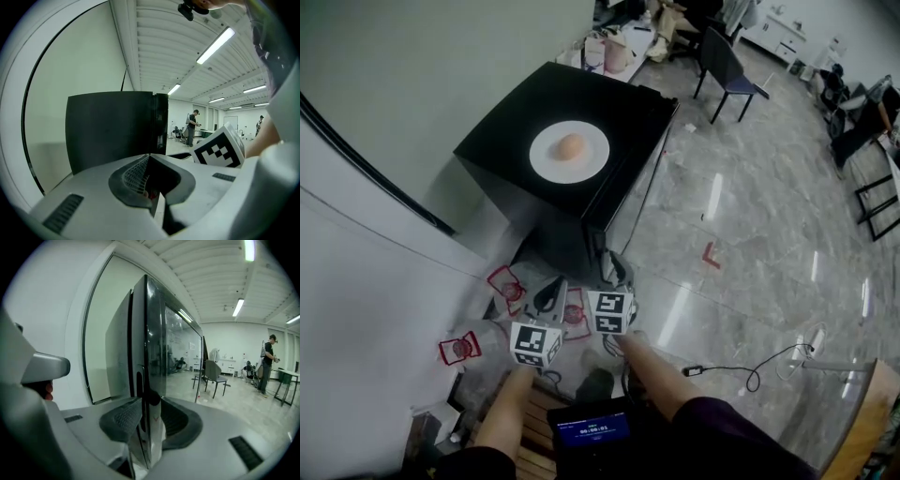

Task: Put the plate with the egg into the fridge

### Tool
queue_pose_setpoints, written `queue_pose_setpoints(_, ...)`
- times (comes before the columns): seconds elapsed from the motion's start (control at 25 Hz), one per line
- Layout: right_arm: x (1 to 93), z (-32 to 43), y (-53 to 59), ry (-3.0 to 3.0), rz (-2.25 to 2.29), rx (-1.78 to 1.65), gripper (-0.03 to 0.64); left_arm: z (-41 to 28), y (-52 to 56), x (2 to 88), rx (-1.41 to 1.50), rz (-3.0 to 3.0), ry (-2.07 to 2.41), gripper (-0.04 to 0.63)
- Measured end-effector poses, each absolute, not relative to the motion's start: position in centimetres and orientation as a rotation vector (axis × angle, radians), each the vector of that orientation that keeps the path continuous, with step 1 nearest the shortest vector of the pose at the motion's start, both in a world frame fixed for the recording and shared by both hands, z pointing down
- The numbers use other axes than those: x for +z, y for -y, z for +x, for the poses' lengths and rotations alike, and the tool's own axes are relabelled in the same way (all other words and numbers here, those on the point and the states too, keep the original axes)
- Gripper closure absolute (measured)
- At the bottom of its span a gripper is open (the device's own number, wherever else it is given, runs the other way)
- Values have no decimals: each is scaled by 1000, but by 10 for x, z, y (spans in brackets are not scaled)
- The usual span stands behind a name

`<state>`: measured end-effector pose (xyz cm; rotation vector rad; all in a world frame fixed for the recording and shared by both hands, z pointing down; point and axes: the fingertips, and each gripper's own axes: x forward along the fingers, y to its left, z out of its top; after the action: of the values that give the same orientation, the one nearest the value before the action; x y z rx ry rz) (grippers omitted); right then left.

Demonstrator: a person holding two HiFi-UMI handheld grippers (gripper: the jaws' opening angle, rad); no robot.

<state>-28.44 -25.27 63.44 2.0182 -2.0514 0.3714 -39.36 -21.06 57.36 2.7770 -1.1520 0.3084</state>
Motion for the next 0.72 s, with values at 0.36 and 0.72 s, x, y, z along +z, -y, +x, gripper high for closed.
queue_pose_setpoints(0.36,633,-286,251,2041,2035,300,523,-400,216,586,346,2832,1048,584)
queue_pose_setpoints(0.72,634,-284,249,2113,2006,337,538,-360,225,587,366,2920,891,584)
